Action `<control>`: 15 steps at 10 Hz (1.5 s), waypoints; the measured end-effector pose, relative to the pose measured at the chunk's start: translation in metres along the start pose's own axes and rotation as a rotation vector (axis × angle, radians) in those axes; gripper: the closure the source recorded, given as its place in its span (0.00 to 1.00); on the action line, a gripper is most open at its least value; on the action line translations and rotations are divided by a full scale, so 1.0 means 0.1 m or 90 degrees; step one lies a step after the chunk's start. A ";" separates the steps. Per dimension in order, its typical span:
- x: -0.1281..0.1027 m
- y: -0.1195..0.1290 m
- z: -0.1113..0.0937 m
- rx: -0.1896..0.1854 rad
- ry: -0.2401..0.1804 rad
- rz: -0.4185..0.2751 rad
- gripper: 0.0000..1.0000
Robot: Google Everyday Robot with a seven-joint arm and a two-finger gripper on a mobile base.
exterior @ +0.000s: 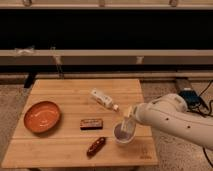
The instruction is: Place the white sponge in the ceramic cup
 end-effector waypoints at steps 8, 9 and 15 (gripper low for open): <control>0.06 0.26 0.10 -0.012 0.015 -0.041 0.20; 0.06 0.29 0.12 -0.011 0.018 -0.044 0.20; -0.50 0.46 0.59 0.124 0.069 0.005 0.20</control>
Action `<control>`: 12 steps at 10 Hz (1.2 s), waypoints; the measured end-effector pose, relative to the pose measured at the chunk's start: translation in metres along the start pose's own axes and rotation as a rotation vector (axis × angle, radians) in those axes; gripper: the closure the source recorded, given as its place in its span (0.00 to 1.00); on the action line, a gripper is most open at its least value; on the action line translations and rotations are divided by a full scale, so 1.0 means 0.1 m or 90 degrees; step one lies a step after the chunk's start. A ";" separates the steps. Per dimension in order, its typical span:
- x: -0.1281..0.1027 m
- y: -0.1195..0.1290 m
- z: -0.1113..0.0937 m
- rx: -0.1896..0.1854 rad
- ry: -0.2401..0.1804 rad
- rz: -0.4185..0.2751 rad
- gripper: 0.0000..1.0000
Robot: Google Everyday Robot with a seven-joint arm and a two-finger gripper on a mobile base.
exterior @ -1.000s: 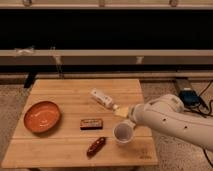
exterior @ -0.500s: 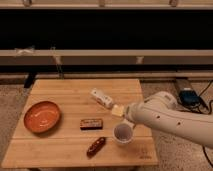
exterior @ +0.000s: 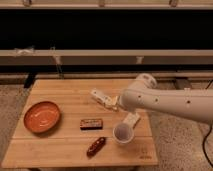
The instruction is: Place the white sponge in the ceramic cup
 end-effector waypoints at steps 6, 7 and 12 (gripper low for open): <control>-0.28 -0.37 0.44 0.100 0.096 0.113 0.20; -0.26 -0.44 0.47 0.099 0.107 0.123 0.20; -0.07 -0.76 0.85 0.097 0.170 0.156 0.20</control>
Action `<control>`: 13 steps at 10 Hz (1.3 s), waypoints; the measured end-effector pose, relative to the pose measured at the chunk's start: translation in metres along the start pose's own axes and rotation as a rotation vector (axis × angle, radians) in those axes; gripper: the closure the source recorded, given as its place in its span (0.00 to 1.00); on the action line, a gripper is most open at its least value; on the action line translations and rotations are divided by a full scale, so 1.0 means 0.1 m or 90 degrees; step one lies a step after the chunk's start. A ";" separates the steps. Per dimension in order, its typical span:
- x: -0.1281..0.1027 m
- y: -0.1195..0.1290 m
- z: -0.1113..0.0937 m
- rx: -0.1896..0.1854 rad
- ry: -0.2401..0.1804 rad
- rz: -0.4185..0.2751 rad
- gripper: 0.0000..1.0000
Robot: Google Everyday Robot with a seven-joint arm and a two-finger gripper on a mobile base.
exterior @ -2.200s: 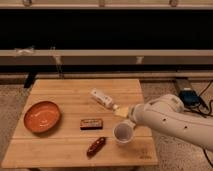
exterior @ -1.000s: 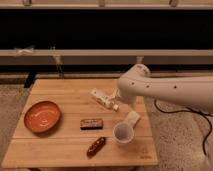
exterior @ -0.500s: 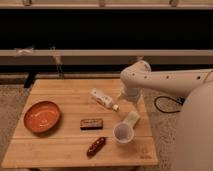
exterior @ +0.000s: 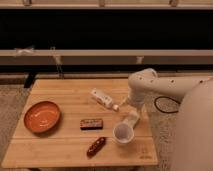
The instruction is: Place the white sponge in the ceramic cup
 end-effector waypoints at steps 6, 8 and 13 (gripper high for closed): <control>-0.06 0.02 0.30 0.037 0.029 -0.004 0.20; -0.08 0.00 0.39 0.042 0.037 0.001 0.24; -0.10 -0.07 0.48 0.041 0.043 0.015 0.72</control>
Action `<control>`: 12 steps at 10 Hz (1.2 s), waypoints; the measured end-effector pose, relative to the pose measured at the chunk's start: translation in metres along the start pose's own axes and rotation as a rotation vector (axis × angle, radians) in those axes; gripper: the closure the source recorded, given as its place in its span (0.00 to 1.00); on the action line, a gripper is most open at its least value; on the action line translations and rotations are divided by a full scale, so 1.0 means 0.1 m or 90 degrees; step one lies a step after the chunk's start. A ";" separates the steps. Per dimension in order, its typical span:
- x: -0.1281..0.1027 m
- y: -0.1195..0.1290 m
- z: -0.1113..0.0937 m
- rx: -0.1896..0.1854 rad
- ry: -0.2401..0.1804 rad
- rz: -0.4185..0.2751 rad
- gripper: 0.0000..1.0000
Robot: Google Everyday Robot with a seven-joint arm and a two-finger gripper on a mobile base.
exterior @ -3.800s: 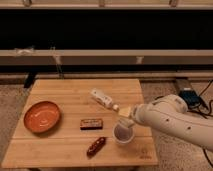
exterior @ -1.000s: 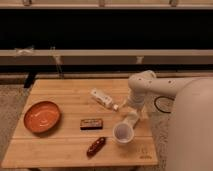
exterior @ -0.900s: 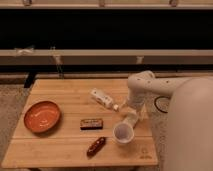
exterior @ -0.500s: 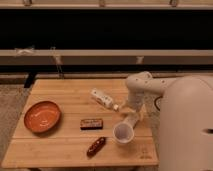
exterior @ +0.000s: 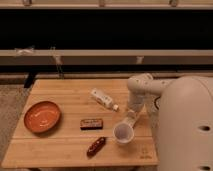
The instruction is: Place the white sponge in the ceramic cup
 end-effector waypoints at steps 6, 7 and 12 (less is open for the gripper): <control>0.11 0.10 -0.33 -0.055 -0.045 -0.027 1.00; 0.15 0.12 -0.44 -0.070 -0.057 -0.036 1.00; 0.39 0.21 -0.89 -0.121 -0.123 -0.086 1.00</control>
